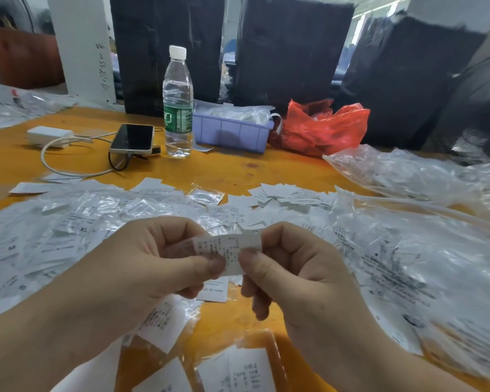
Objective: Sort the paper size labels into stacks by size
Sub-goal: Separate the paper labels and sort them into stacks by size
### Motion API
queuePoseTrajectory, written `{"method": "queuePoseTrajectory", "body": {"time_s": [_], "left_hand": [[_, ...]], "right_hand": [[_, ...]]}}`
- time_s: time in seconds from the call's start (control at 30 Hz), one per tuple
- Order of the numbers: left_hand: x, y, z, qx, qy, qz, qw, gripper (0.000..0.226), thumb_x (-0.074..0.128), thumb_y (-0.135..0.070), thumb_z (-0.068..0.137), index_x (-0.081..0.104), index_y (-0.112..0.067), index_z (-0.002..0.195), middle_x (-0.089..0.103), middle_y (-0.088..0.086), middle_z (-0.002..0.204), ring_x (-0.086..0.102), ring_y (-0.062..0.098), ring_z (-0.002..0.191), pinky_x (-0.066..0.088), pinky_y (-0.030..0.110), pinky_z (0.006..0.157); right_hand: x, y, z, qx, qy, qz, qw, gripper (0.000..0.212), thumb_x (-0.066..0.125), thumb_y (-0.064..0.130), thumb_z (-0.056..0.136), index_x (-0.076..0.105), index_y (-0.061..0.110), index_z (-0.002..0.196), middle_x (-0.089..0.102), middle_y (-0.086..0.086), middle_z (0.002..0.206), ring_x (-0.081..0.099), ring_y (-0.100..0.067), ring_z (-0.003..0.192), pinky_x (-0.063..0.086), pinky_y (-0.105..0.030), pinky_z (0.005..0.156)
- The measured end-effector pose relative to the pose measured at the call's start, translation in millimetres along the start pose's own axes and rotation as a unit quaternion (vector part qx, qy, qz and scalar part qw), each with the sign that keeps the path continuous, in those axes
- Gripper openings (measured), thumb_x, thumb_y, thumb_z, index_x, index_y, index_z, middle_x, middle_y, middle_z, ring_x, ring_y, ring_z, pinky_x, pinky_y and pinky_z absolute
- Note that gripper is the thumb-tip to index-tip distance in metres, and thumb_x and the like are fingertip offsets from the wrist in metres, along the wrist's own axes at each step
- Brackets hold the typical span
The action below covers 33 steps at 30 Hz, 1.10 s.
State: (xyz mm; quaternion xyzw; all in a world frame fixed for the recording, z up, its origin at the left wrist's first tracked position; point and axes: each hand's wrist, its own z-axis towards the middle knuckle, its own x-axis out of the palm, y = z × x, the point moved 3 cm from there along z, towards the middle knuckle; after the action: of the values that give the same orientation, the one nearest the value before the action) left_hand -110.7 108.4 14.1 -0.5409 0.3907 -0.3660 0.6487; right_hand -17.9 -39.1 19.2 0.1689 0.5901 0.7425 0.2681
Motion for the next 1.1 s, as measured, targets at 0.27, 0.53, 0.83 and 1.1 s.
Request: {"method": "queuePoseTrajectory", "body": {"time_s": [0.27,0.53,0.83,1.1], "left_hand": [[1.9,4.3,2.2,-0.001,-0.002,0.0,1.0,0.043,0.085,-0.041,0.034,0.075,-0.016,0.067,0.066,0.011,0.06,0.061,0.018,0.051,0.052,0.023,0.051],[2.3,-0.3,3.4,0.007,0.013,0.014,1.0,0.038,0.082,-0.043,0.041,0.076,-0.023,0.072,0.068,0.004,0.063,0.064,0.015,0.054,0.053,0.022,0.052],[-0.5,-4.1,0.3,0.017,-0.024,0.059,0.998,0.049,0.081,-0.055,0.034,0.075,-0.033,0.078,0.075,-0.002,0.076,0.069,0.014,0.059,0.055,0.024,0.052],[6.3,-14.4,-4.9,0.041,-0.019,0.061,0.997,0.047,0.098,-0.038,0.038,0.073,-0.033,0.077,0.076,-0.002,0.072,0.069,0.009,0.056,0.052,0.015,0.05]], "right_hand": [[-1.5,-2.0,2.4,0.011,0.008,-0.003,1.0,0.008,0.064,0.025,0.078,0.069,0.023,0.072,0.063,-0.003,0.055,0.053,-0.015,0.046,0.044,-0.026,0.048],[-2.2,-2.0,2.4,0.003,0.001,0.012,1.0,0.009,0.064,0.023,0.077,0.071,0.018,0.077,0.063,-0.003,0.055,0.053,-0.015,0.047,0.044,-0.023,0.046],[-3.6,0.3,0.3,-0.009,-0.004,0.013,1.0,0.009,0.063,0.021,0.078,0.072,0.018,0.077,0.063,-0.005,0.056,0.054,-0.015,0.047,0.045,-0.022,0.048],[-4.2,0.0,1.6,-0.017,0.008,-0.032,0.999,0.009,0.062,0.023,0.079,0.071,0.02,0.079,0.066,-0.005,0.058,0.057,-0.015,0.048,0.045,-0.024,0.05]]}}
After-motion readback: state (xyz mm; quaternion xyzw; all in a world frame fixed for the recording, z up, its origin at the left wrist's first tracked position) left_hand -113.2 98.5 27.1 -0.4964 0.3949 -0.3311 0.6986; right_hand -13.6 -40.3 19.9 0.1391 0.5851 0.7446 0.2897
